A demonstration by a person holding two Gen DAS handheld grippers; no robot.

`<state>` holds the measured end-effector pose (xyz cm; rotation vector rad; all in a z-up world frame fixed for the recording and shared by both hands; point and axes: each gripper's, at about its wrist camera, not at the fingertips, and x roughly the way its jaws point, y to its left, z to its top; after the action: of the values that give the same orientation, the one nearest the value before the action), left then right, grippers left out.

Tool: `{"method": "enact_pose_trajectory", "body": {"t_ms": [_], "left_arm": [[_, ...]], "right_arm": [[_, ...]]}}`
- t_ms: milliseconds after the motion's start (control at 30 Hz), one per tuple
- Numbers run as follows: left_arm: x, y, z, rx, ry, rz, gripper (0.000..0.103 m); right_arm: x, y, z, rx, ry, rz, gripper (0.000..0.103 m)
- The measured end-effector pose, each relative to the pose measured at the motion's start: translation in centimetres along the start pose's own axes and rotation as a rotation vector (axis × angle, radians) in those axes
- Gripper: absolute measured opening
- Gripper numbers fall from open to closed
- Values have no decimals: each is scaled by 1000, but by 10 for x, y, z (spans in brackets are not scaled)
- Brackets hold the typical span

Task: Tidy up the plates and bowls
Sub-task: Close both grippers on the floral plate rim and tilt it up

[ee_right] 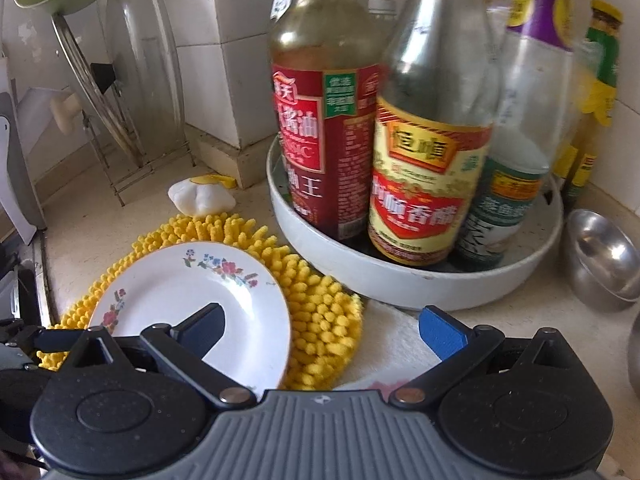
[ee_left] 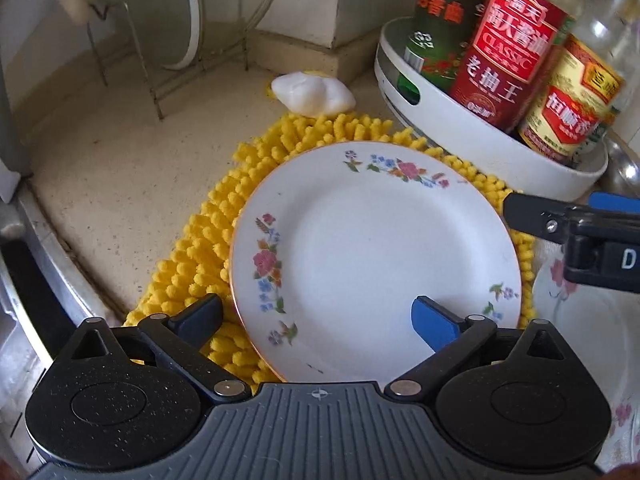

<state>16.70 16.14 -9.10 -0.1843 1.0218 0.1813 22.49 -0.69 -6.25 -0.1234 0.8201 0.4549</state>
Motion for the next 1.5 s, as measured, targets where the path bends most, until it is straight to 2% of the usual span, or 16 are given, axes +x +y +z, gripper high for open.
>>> {"method": "enact_pose_trajectory", "body": {"t_ms": [200,367,433,500,533,667,767,867,1000,1100,1167,1300,1367,1433,1500], "left_arm": [[5,6,8,30,7,-66,101],[3,10,8,60,-19,-120,98],[6,15,11,50,-21,-143,97],[9,18,14,33,-16,-166,97],[10,19,16,31,-14,-171,97],[10,14,16,60,-11,-160,96],[7,16,15,75,-8,-157,93],[5,24,16,57,-13,-186,88],[2,31,14,30,-18,-231,86],[2,32,15,38,-17,-250,87],[3,31,17,37,-18,-249,87],[3,35,19,41,-13,-264,87],[6,32,19,76,-8,-265,90],[10,25,21,121,-7,-264,100],[12,18,21,141,-15,-238,101]], "right_arm": [[24,-1,5,24,61,35,103],[37,-1,4,39,125,95,103],[39,1,3,32,126,112,101],[37,5,3,12,132,146,89],[38,6,4,15,147,167,86],[45,4,4,33,167,169,80],[34,4,6,15,159,178,78],[21,1,7,8,140,161,78],[14,3,4,9,174,234,78],[27,4,-1,20,223,257,79],[34,0,-4,72,257,280,78],[31,-4,-4,89,236,306,78],[34,-11,-4,120,232,325,77],[39,-12,-4,150,224,319,73],[35,-12,-3,127,227,312,71]]}}
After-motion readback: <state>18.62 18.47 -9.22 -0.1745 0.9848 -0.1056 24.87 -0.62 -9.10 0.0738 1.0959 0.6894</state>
